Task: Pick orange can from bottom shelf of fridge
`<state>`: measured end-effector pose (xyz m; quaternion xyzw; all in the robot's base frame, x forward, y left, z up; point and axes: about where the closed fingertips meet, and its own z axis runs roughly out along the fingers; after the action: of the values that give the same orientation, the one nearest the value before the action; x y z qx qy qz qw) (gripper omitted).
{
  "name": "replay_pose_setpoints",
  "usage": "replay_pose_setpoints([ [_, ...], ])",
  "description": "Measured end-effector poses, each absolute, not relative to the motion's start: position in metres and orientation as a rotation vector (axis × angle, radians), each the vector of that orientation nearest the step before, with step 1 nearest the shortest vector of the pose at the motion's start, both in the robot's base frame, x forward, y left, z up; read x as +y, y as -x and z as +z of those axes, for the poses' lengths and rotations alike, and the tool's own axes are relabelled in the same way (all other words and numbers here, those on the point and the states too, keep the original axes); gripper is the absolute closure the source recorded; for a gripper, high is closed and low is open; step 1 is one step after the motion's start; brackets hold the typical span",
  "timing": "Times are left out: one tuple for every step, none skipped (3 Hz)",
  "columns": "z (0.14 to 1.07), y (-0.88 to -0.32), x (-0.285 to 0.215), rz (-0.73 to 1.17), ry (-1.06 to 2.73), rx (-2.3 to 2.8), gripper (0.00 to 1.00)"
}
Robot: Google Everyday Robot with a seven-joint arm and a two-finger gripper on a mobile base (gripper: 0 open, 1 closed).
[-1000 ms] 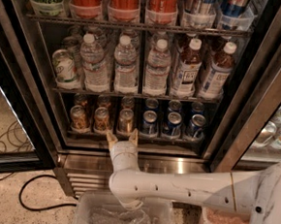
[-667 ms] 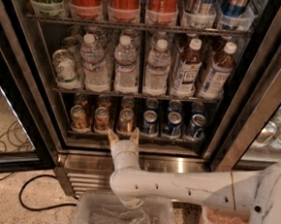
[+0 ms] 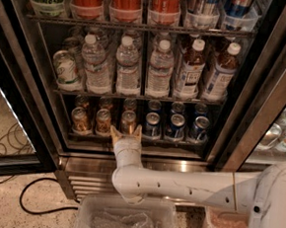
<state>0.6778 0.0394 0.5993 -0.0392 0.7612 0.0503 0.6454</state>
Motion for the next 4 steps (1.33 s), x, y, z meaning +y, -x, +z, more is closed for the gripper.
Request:
replay_pose_setpoints([
  [0.598,-0.687,0.043,0.124,0.085,1.726,0.28],
  [0.598,-0.698,0.047,0.131,0.080,1.718,0.28],
  [0.596,-0.707,0.047,0.130,0.072,1.716,0.28],
  [0.594,-0.715,0.044,0.123,0.060,1.718,0.40],
])
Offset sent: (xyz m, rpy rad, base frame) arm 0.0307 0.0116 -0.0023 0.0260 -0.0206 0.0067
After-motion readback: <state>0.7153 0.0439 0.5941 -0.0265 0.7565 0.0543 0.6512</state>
